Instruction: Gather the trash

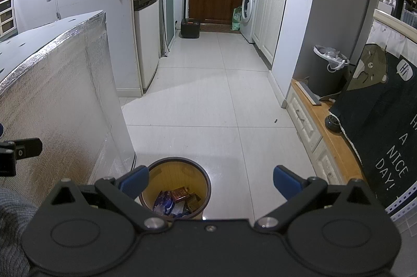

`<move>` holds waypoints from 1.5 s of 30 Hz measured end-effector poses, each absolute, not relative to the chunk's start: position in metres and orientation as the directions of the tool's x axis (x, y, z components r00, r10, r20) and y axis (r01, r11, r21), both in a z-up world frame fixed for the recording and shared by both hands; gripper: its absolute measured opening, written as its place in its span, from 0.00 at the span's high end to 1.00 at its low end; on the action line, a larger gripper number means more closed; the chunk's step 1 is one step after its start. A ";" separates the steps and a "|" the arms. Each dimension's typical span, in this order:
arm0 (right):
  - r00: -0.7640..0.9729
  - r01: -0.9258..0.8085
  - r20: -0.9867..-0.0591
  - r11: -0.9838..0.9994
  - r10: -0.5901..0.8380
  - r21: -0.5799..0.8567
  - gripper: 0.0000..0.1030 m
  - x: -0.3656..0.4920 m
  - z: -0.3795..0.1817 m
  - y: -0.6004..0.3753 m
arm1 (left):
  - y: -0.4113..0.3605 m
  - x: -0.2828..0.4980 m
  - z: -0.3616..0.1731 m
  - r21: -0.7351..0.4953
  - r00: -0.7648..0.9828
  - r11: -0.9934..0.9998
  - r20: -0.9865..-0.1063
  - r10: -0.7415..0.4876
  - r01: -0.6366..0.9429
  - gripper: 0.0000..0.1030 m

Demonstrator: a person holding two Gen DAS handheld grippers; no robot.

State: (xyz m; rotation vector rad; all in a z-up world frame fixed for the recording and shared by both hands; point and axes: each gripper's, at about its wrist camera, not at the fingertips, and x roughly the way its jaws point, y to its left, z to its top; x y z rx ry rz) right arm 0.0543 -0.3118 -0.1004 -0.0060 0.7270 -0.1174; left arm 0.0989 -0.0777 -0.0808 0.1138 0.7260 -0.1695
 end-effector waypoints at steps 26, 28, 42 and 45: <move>0.740 0.103 -0.664 0.994 -0.108 -0.046 0.00 0.054 -0.101 -0.311 | -0.078 0.099 -0.083 0.043 0.728 0.978 -0.674 -0.124 0.205 0.00; 0.740 0.103 -0.664 0.994 -0.107 -0.046 0.00 0.054 -0.101 -0.311 | -0.078 0.098 -0.083 0.043 0.728 0.978 -0.674 -0.123 0.205 0.00; 0.740 0.102 -0.665 0.994 -0.106 -0.045 0.00 0.055 -0.100 -0.312 | -0.078 0.098 -0.083 0.042 0.729 0.978 -0.674 -0.123 0.204 0.00; 0.739 0.102 -0.665 0.994 -0.106 -0.044 0.00 0.055 -0.100 -0.312 | -0.078 0.099 -0.083 0.042 0.729 0.978 -0.674 -0.123 0.205 0.00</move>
